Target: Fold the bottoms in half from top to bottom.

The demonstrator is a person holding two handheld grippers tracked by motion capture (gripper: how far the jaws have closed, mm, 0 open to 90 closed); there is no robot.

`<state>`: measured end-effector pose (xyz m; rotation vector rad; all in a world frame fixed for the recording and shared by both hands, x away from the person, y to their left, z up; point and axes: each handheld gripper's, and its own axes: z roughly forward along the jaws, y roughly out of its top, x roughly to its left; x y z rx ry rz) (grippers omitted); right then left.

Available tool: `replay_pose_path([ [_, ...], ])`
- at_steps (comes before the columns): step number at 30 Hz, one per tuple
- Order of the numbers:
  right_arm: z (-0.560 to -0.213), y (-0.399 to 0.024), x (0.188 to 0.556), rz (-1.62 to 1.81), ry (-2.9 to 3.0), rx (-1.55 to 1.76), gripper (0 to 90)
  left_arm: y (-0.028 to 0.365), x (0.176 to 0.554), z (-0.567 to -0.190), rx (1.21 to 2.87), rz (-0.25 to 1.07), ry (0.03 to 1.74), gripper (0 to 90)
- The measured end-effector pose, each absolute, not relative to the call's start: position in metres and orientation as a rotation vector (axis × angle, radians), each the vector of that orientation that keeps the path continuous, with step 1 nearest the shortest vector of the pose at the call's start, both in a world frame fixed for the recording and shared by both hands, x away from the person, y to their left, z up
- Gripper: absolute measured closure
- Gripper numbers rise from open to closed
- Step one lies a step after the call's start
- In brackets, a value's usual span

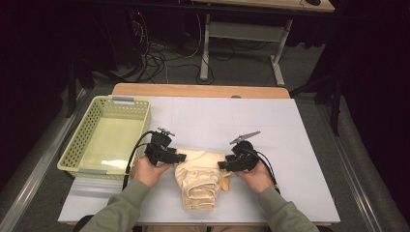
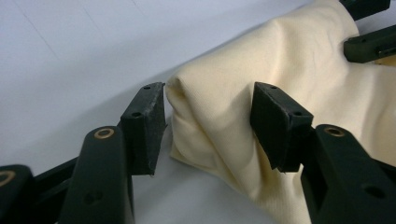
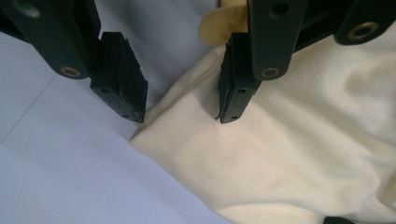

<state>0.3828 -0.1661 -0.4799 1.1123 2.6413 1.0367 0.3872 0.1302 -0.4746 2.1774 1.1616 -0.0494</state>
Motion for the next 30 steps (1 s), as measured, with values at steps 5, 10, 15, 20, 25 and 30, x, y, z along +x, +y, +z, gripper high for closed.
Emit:
replay_pose_path([
  [5, -0.486, -0.166, 0.390, 0.998, 2.642, 1.163, 53.7, 0.128, 0.391, -0.478, 2.190, -0.025, 1.179, 44.6],
  [10, -0.489, -0.166, 0.394, 0.983, 2.644, 1.200, 70.7, 0.128, 0.396, -0.481, 2.187, -0.023, 1.201, 53.7],
  [15, -0.495, -0.164, 0.398, 0.955, 2.665, 1.221, 83.3, 0.127, 0.400, -0.485, 2.170, -0.045, 1.213, 69.2],
  [20, -0.497, -0.164, 0.400, 0.963, 2.673, 1.236, 84.0, 0.125, 0.403, -0.490, 2.162, -0.093, 1.227, 70.3],
  [25, -0.497, -0.161, 0.398, 0.969, 2.720, 1.189, 84.2, 0.123, 0.405, -0.491, 2.158, -0.133, 1.221, 70.2],
  [30, -0.493, -0.158, 0.396, 0.971, 2.717, 1.134, 84.2, 0.121, 0.404, -0.484, 2.188, -0.114, 1.188, 70.1],
])
